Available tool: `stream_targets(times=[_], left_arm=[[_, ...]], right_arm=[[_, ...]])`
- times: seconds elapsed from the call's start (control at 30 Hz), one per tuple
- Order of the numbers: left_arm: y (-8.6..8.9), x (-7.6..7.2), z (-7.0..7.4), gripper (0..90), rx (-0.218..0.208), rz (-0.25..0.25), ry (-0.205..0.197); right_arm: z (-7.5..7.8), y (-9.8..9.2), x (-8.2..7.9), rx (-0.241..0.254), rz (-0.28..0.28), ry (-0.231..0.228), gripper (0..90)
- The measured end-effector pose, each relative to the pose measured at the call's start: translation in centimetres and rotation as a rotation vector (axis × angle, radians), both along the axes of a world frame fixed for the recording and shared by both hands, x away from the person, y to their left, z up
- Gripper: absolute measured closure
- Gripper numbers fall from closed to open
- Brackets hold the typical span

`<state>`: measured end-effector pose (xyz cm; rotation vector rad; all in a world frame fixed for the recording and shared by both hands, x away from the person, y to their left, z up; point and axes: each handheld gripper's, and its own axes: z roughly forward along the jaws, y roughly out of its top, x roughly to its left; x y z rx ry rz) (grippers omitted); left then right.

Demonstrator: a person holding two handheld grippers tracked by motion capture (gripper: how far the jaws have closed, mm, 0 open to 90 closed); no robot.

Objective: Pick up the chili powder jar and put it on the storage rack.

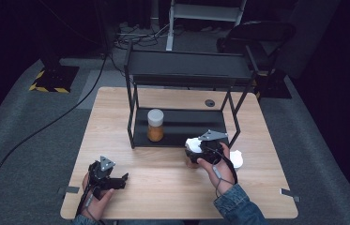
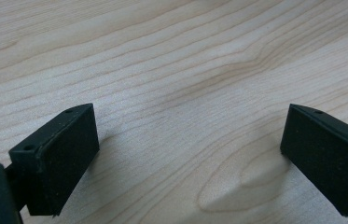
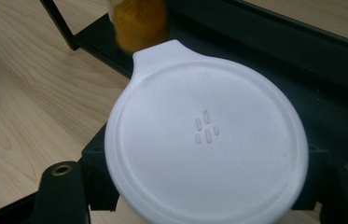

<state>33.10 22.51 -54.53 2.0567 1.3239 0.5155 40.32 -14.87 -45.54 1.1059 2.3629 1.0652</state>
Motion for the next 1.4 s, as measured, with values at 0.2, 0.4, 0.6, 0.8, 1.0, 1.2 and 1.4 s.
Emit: stream_targets(times=[0.2,0.4,0.6,0.8,1.0,1.2,1.4], left_arm=[[0.0,0.0,0.0,4.0,0.000,0.000,0.000],[0.0,0.0,0.0,4.0,0.000,0.000,0.000],[0.0,0.0,0.0,4.0,-0.001,0.001,0.000],[0.0,0.0,0.0,4.0,0.000,0.000,0.000],[0.0,0.0,0.0,4.0,0.001,-0.001,0.000],[0.0,0.0,0.0,4.0,-0.001,0.001,0.000],[0.0,0.0,0.0,3.9,0.000,-0.002,0.001]], right_arm=[[1.3,-0.1,0.2,-0.002,0.000,0.000,30.2],[2.8,-0.2,0.5,-0.014,0.005,-0.017,30.3],[4.2,0.0,0.9,-0.022,0.011,-0.031,30.3],[5.3,0.5,1.6,-0.020,0.015,-0.036,30.3],[6.1,1.1,2.3,-0.016,0.021,-0.037,30.3],[6.6,1.5,3.1,-0.010,0.017,-0.041,30.3],[6.9,2.1,4.2,-0.015,0.022,-0.041,30.4]])
